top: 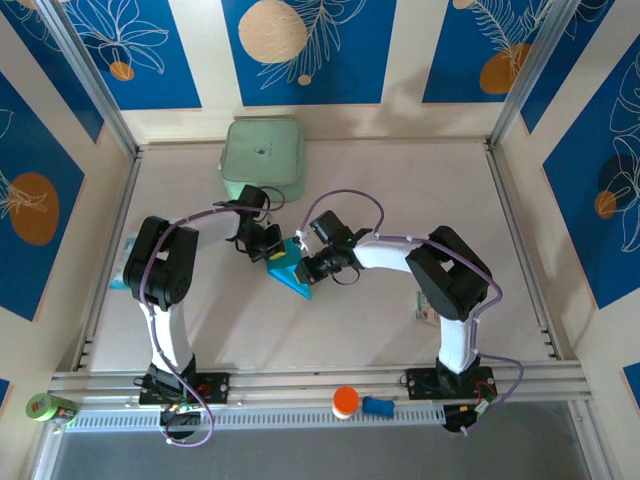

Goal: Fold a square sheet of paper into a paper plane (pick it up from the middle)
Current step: Third fold the triangle at the center of the table.

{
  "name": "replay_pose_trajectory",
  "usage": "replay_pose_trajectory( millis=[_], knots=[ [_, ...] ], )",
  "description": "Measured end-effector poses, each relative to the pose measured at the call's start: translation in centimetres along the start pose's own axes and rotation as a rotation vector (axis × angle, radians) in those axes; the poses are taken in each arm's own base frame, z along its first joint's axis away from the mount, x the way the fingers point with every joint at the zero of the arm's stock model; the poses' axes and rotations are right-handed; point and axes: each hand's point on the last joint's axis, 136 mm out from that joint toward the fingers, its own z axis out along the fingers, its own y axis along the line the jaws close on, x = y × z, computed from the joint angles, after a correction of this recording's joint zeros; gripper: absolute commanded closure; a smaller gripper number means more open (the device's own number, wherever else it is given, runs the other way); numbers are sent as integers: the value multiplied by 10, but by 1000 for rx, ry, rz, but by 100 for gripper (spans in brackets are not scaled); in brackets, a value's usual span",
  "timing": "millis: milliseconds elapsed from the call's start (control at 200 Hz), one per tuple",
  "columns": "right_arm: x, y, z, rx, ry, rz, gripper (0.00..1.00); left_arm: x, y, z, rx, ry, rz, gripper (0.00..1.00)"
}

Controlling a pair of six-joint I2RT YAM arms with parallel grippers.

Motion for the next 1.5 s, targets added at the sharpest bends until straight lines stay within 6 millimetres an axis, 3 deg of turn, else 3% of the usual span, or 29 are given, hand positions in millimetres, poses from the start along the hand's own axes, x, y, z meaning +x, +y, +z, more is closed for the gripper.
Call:
replay_pose_trajectory(
  millis=[1501],
  knots=[
    [6,-6,10,3,76,76,89,1,-3,2,17,9,7,93]
  ],
)
